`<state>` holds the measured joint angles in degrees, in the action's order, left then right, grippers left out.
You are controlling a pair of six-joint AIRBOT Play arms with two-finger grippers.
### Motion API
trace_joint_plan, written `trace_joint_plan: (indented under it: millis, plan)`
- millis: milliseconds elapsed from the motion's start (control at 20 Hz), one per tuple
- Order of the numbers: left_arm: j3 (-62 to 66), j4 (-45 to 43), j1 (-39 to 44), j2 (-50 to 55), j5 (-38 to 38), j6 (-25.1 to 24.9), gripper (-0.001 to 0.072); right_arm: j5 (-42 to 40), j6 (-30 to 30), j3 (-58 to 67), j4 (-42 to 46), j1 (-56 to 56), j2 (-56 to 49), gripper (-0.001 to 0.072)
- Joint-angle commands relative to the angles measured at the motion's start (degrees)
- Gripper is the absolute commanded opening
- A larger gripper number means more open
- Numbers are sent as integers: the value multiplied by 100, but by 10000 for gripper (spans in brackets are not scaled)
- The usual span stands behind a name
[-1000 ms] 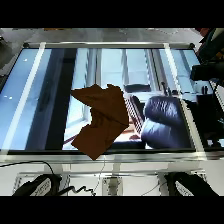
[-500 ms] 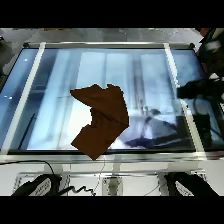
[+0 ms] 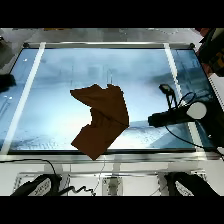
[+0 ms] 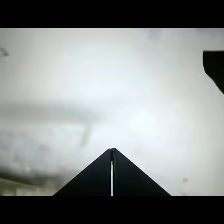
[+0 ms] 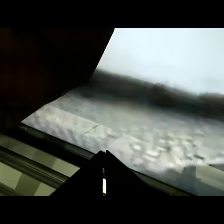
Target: Fold the clothes and pants, and hang the long-sleeved shirts on hangers.
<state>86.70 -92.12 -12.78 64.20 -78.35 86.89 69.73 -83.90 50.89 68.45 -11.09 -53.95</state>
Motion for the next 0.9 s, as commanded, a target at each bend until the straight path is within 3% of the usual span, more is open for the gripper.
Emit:
trace_joint_plan:
  millis: [0,200,400,550,650,850]
  plan:
    - [-861,1196,-7,15,-247,-837,21,-111,33,-551,-275,-4,-4,6]
    - [-2267,2861,-7,-46,-197,-1523,21,415,330,-850,-564,-4,-2,6]
    - [-3657,4052,11,-433,205,-1895,20,310,417,-892,-629,-2,-2,6]
    - [-4441,4140,466,-1003,227,-1958,19,151,417,-892,-634,-2,-2,6]
    - [-4975,4120,1016,-1414,289,-1705,20,-20,415,-892,-634,-2,-2,7]
    - [-5807,4190,2004,-1526,313,-1637,21,-249,413,-892,-634,-2,-2,6]
